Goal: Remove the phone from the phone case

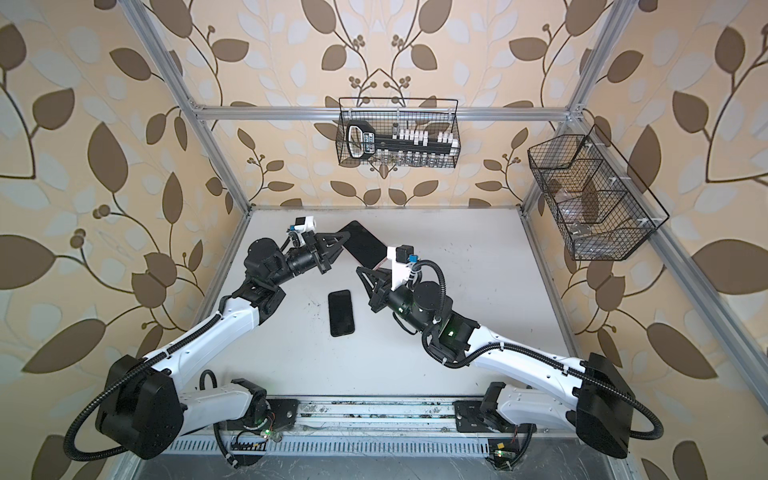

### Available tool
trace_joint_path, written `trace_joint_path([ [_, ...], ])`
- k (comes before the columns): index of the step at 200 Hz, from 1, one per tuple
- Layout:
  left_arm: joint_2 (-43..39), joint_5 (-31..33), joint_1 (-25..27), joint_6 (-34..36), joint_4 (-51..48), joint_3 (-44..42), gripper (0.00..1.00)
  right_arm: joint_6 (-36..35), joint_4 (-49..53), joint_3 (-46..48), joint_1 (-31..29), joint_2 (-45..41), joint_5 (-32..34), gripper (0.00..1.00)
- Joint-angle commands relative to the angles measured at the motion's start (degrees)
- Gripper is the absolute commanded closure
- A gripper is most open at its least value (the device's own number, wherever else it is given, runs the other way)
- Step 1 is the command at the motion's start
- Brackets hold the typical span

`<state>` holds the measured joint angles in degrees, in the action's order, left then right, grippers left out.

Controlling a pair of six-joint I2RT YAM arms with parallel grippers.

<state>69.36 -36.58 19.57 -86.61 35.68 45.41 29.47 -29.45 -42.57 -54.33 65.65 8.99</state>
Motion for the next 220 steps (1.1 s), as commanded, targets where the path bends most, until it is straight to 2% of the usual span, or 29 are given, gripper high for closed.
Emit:
trace_joint_path([
  [1, -2.04, 1.07, 0.47, 2.25, -1.98, 2.7, 1.0, -9.03, 5.94, -0.24, -0.11, -0.22, 1.86, 0.85],
  [167, -3.17, 0.1, 0.47, -1.62, -4.15, 4.1, 1.0, -15.76, 10.29, 1.3, -0.05, -3.44, 4.04, 0.84],
  [197, -3.53, -0.14, 0.47, -0.69, -4.39, 4.59, 1.0, -12.81, 10.48, 2.35, 1.48, -4.8, 0.75, 0.84],
  [220, -3.2, -0.69, 0.47, 0.71, -4.79, 5.29, 1.0, -4.63, 9.44, 4.29, 6.52, -5.79, -9.62, 0.7],
])
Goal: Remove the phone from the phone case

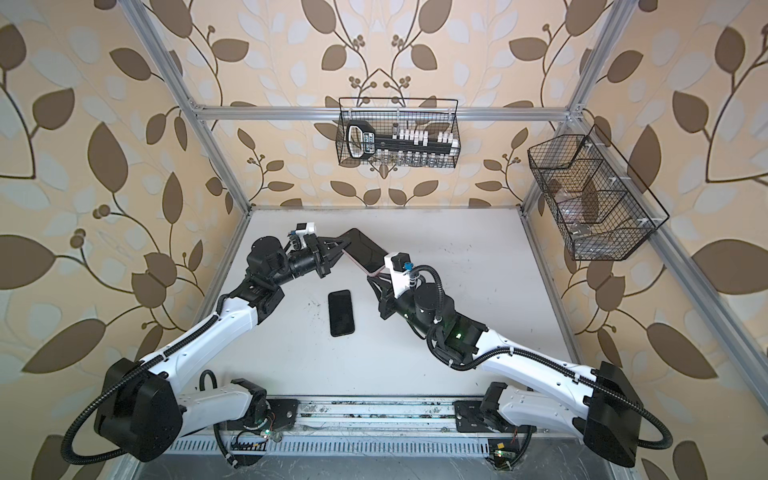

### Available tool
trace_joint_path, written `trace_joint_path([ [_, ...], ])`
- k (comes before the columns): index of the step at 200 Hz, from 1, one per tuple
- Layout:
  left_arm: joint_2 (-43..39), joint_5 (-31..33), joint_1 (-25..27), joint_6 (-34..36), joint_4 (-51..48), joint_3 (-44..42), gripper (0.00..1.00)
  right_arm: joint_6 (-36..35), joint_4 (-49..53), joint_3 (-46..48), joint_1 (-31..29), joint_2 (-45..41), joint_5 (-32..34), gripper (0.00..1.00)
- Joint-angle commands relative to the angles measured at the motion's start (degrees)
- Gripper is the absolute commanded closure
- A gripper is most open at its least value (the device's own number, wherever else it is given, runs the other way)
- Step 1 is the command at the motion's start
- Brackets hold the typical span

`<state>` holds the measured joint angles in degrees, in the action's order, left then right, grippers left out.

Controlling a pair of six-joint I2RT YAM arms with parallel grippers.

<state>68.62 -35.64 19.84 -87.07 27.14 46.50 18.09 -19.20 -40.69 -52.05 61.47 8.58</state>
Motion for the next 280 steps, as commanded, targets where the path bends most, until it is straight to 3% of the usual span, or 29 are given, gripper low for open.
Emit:
trace_joint_path([
  [1, -2.45, -1.63, 0.2, 1.23, 3.78, 4.21, 1.0, 7.34, -1.05, 2.61, 4.51, -1.62, -9.69, 0.69],
  [20, -1.98, -1.76, 0.2, 1.48, 5.44, 4.39, 1.0, 18.43, -8.68, 6.7, 7.84, -1.63, -17.67, 0.43],
  [29, -1.67, -2.02, 0.2, 1.62, 5.81, 4.69, 1.0, 22.01, -11.59, 8.04, 8.15, -1.62, -19.5, 0.36],
  [55, -0.79, -2.81, 0.2, 3.25, 5.42, 5.59, 1.0, 27.59, -17.1, 9.1, 6.27, -1.84, -21.15, 0.3],
  [98, -0.2, -3.74, 0.2, 6.94, 4.65, 5.32, 1.0, 33.49, -19.62, 7.21, 5.21, -1.98, -16.67, 0.22],
  [169, 0.54, -3.48, 0.34, 7.35, 6.08, 4.04, 1.0, 38.12, -24.28, 1.26, 5.12, 5.15, -15.37, 0.28],
  [211, 0.29, -3.04, 0.29, 7.11, 6.26, 3.6, 1.0, 38.17, -25.38, -0.09, 4.25, 7.6, -13.32, 0.45],
  [280, 0.11, -2.31, 0.29, 5.68, 5.82, 3.51, 1.0, 27.48, -16.13, -1.79, -0.29, 5.54, -5.29, 0.63],
])
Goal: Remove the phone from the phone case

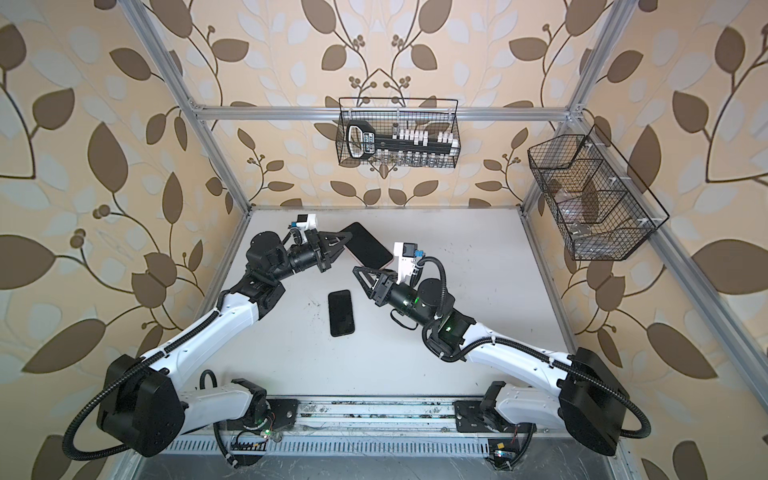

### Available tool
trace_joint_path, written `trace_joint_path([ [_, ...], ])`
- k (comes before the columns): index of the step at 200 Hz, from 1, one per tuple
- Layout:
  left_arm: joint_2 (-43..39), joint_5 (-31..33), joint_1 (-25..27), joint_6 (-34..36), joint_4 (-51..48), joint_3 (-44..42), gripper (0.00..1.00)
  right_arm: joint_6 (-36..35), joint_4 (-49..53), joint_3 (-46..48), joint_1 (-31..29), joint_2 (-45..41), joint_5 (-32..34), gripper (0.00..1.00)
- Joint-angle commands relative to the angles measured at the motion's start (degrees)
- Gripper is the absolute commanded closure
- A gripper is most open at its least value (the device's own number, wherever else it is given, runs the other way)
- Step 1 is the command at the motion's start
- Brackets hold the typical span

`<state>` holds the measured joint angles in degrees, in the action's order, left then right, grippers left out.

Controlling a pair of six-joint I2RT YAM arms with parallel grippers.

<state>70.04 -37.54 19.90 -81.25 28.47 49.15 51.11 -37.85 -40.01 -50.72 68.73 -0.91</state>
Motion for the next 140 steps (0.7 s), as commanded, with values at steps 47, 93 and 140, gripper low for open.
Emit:
trace_joint_path([
  [47, -1.31, -0.25, 0.23, -0.13, 4.4, 0.86, 1.0, -8.27, 3.74, -2.27, -2.49, -2.47, 6.35, 0.68],
  [93, -1.05, -0.25, 0.23, -0.03, 4.46, 0.6, 1.0, -3.31, 0.25, -0.27, -0.61, -3.54, 4.25, 0.53],
  [140, -0.87, -0.28, 0.23, 0.5, 4.38, 0.69, 1.0, 7.13, -3.29, 2.72, 2.96, -4.62, 1.79, 0.65],
])
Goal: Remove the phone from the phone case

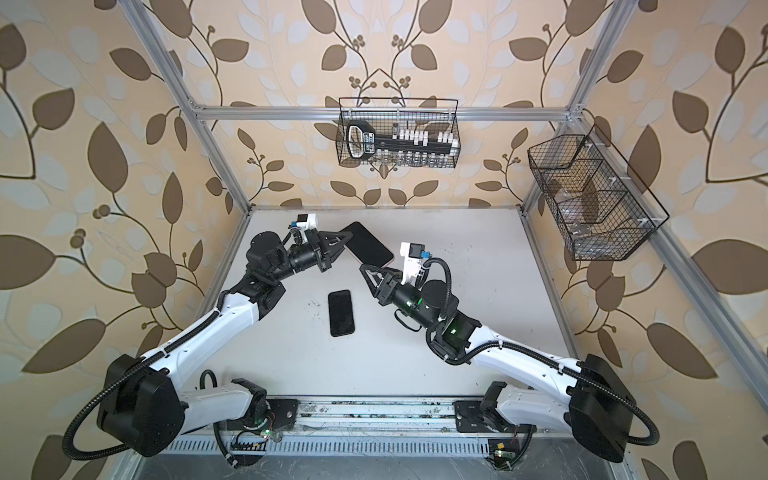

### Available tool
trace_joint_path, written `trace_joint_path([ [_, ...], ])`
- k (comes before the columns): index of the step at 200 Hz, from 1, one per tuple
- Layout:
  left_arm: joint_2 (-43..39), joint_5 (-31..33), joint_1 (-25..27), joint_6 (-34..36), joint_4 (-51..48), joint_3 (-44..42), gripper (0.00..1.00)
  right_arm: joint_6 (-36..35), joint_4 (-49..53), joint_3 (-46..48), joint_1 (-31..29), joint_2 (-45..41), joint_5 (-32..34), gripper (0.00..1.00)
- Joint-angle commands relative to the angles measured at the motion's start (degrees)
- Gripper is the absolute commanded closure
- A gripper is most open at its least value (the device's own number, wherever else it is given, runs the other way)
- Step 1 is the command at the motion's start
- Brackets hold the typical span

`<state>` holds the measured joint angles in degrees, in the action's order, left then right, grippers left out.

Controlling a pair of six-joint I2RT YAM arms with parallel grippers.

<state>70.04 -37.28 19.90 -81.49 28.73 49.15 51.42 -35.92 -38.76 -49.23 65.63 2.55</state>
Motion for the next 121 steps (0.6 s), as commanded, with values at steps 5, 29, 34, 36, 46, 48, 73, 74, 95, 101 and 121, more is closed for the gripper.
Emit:
trace_joint_path([
  [5, -0.87, -0.52, 0.23, 0.88, 4.08, 0.62, 1.0, 7.81, -5.62, 1.65, 1.72, -1.6, -1.98, 0.66],
  [29, -0.78, -0.25, 0.23, 1.32, 4.1, 0.25, 1.0, 11.31, -5.85, 1.85, 2.43, -1.41, -2.79, 0.67],
  [34, -0.74, -0.21, 0.23, 1.34, 4.16, 0.25, 1.0, 12.0, -6.1, 1.87, 2.47, -1.32, -3.02, 0.67],
  [36, -0.71, -0.18, 0.23, 1.34, 4.15, 0.25, 1.0, 12.2, -6.27, 1.92, 2.47, -1.36, -3.17, 0.67],
  [46, -0.64, -0.08, 0.23, 1.35, 4.31, 0.21, 1.0, 13.12, -6.76, 1.85, 2.54, -0.77, -3.89, 0.67],
  [48, -0.62, -0.08, 0.23, 1.41, 4.32, 0.17, 1.0, 13.28, -6.83, 1.81, 2.56, -0.7, -3.94, 0.67],
  [73, -0.43, -0.15, 0.23, 1.26, 4.51, 0.25, 1.0, 13.69, -7.08, 1.63, 2.51, -0.13, -4.3, 0.68],
  [74, -0.43, -0.16, 0.23, 1.25, 4.5, 0.25, 1.0, 13.7, -7.07, 1.61, 2.45, -0.14, -4.3, 0.68],
  [95, -0.61, -0.08, 0.23, 1.25, 4.4, 0.25, 1.0, 13.79, -6.22, 0.86, 2.32, 0.54, -4.9, 0.66],
  [101, -0.61, -0.08, 0.23, 1.29, 4.47, 0.25, 1.0, 13.84, -6.03, 0.59, 2.22, 0.85, -5.09, 0.65],
  [121, -0.56, 0.08, 0.23, 1.43, 4.34, 0.31, 1.0, 14.21, -5.87, 0.18, 1.62, 1.48, -5.06, 0.65],
])
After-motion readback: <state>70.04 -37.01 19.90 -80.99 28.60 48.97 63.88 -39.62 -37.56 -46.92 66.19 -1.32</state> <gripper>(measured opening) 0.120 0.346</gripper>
